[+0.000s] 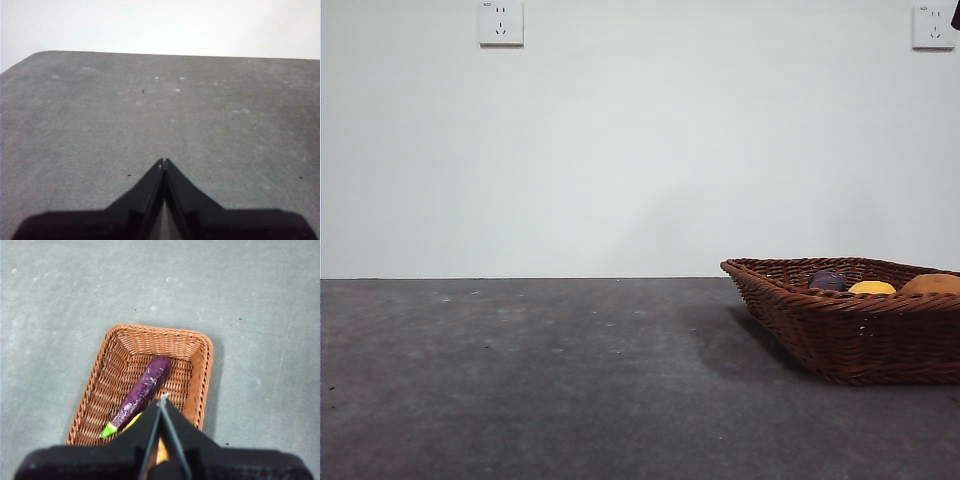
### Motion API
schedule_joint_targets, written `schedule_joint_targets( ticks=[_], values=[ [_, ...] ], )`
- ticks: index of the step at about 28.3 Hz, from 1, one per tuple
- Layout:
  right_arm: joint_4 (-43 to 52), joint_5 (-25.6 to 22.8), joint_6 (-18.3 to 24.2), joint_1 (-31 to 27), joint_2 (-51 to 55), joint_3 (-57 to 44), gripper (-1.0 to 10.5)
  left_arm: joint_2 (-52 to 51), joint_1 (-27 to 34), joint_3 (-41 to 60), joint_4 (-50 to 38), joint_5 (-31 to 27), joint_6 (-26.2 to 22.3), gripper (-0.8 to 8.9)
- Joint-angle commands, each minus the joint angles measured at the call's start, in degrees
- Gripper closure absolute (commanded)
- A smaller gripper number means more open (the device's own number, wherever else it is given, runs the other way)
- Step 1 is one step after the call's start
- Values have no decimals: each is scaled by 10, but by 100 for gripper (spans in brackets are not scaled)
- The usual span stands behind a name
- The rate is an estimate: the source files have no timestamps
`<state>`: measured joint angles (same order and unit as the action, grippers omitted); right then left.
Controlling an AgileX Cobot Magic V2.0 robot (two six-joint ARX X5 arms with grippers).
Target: Help me put the vegetables on the table into the basket
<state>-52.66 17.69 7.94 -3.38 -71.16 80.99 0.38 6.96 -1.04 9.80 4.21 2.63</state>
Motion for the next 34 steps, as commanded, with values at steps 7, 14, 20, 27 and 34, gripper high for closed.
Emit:
schedule_joint_targets(
  ticks=[7,14,20,27,34],
  values=[
    [0,-42,-1,0,18,0,947,5,2,6,-4,3,3,817],
    [1,-133,-38,8,209,-12,947,5,2,6,-4,3,3,817],
    [97,-132,-38,8,392,-205,947,5,2,6,-4,3,3,817],
    [264,-133,-64,8,535,-472,947,8,2,6,-4,3,3,817],
    [366,-133,-91,8,625,-664,946,8,2,6,-4,3,3,817]
  ],
)
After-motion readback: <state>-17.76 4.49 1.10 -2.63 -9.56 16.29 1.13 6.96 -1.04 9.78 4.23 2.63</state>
